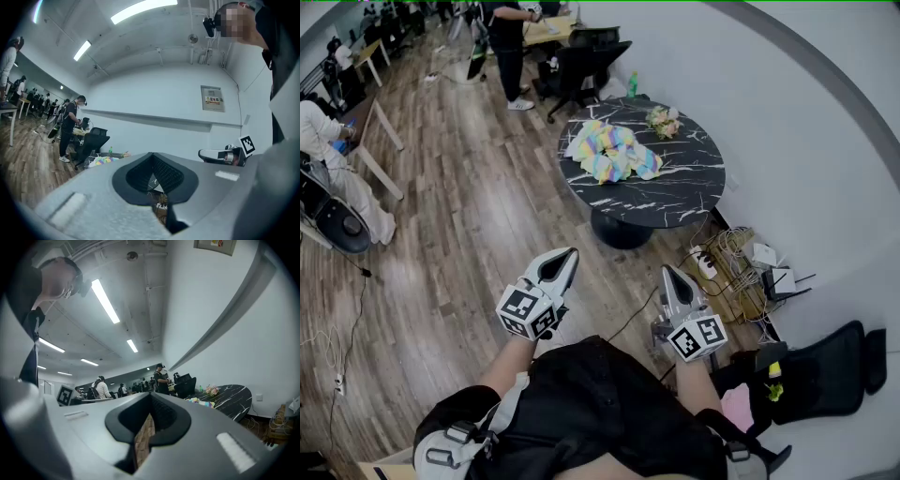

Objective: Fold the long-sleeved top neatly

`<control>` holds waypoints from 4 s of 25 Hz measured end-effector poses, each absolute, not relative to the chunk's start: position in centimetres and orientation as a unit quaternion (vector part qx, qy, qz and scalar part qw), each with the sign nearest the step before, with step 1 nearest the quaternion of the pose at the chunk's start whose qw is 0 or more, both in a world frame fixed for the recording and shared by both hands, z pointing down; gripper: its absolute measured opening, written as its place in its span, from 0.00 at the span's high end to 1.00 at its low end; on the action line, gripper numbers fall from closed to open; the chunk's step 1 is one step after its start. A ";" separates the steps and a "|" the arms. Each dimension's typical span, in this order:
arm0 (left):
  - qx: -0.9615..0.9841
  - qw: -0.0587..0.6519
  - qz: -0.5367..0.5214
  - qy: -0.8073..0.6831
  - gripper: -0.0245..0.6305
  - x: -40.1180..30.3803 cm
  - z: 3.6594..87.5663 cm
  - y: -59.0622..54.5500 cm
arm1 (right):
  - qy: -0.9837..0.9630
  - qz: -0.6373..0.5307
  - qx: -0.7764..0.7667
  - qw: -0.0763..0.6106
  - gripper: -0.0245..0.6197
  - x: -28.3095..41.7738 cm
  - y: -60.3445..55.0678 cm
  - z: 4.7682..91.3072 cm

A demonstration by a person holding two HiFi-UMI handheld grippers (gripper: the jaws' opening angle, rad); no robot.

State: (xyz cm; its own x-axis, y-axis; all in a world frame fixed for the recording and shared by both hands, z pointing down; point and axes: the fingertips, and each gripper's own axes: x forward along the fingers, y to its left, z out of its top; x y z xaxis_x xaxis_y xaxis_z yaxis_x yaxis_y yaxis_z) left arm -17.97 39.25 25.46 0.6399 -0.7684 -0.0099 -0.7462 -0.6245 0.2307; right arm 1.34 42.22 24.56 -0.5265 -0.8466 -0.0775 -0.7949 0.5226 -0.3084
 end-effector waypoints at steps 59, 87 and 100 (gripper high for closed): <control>0.915 0.084 0.003 -0.396 0.41 -14.3 29.1 18.9 | 0.837 -0.085 -0.536 0.066 0.49 4.4 23.6 27.4; 0.915 0.121 0.060 -0.380 0.45 -11.5 35.1 2.1 | 0.855 -0.125 -0.504 -0.001 0.60 5.2 5.1 32.8; 0.906 0.174 0.153 -0.354 0.45 -6.3 43.6 -4.6 | 0.864 -0.180 -0.464 -0.072 0.65 7.0 -4.3 40.4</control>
